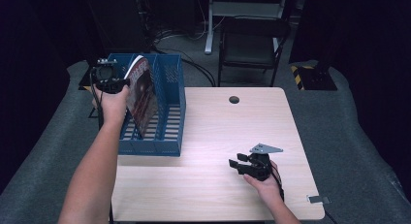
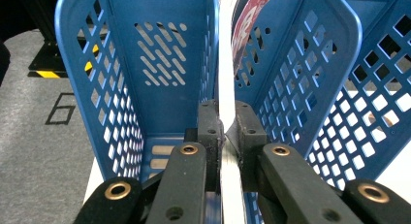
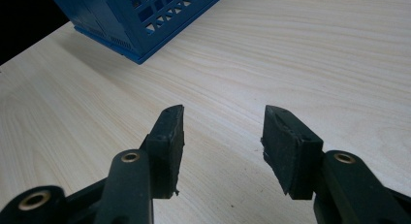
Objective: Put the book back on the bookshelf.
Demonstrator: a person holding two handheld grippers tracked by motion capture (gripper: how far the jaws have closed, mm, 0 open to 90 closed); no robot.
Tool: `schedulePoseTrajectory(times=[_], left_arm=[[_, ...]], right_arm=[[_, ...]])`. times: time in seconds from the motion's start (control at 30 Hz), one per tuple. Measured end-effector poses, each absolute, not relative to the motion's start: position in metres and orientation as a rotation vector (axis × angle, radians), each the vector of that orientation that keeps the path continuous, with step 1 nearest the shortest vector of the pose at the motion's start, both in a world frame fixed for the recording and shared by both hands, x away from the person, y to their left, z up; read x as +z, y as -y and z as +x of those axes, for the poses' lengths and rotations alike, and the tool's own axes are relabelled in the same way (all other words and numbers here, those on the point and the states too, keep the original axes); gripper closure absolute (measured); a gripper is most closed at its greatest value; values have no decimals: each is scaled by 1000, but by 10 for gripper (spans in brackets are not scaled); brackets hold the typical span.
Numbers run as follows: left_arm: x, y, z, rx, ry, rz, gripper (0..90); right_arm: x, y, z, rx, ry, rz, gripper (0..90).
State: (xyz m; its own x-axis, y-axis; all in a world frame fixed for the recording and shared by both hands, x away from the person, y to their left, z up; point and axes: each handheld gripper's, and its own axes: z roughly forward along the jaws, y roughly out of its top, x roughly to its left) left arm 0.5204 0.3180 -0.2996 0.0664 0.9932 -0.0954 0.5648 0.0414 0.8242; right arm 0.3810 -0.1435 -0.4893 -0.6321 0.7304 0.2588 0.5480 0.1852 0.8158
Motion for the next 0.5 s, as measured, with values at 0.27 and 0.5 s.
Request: schedulePoseTrajectory(times=[0.27, 0.5], left_arm=[[-302, -317, 519, 718, -1591, 1646, 801], [-306, -322, 517, 703, -1602, 1658, 731]], right_arm=[[-489, 143, 380, 1432, -2267, 1248, 500], [-490, 142, 381, 1426, -2273, 1241, 500]])
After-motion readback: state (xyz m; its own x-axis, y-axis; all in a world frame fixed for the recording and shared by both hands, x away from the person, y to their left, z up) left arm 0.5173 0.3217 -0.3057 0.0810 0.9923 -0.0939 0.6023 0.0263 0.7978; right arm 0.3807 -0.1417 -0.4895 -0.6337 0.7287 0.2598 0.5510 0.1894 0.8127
